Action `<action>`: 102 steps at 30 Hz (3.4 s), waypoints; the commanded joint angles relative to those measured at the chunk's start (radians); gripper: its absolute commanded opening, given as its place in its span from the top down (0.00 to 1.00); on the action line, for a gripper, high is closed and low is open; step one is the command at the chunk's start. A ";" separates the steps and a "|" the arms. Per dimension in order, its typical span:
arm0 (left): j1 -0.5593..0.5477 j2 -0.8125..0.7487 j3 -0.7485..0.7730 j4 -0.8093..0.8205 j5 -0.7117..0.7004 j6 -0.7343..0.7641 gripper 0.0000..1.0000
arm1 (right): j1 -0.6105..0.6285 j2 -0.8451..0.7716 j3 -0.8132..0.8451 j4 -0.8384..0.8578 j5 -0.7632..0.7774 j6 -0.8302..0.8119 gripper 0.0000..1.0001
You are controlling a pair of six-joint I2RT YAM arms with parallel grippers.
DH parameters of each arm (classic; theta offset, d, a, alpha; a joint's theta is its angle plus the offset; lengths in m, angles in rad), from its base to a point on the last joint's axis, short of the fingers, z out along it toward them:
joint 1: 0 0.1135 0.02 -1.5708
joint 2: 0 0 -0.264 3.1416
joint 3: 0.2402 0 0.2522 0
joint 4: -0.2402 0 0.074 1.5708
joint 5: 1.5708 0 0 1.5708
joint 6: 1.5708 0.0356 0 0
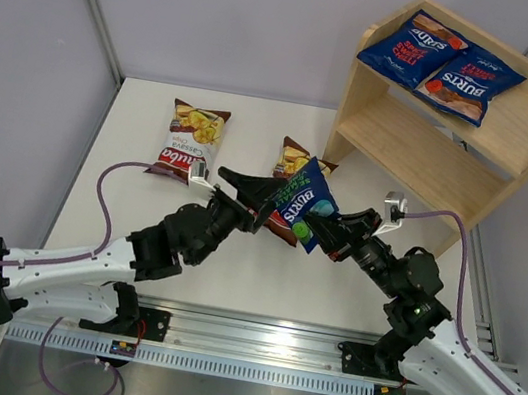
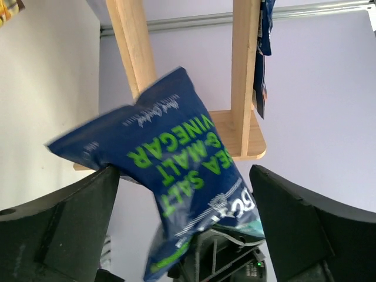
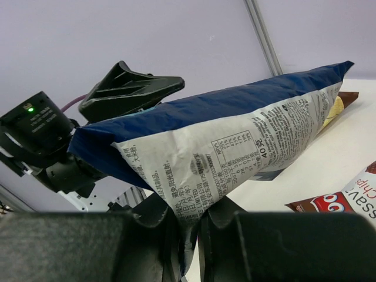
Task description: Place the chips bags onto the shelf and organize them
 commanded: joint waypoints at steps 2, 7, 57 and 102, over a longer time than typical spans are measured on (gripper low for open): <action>0.005 -0.055 -0.052 0.128 -0.047 0.152 0.01 | 0.005 -0.064 0.066 -0.051 -0.084 -0.080 1.00; 0.029 -0.124 -0.055 0.284 0.215 0.571 0.01 | 0.005 -0.101 0.192 -0.256 -0.262 -0.132 1.00; -0.028 -0.380 0.009 -0.019 0.829 1.052 1.00 | 0.005 -0.107 0.491 -0.667 -0.543 -0.096 0.43; -0.046 -0.343 0.160 -0.307 0.817 1.144 0.74 | 0.005 -0.145 0.508 -0.787 -0.318 0.046 1.00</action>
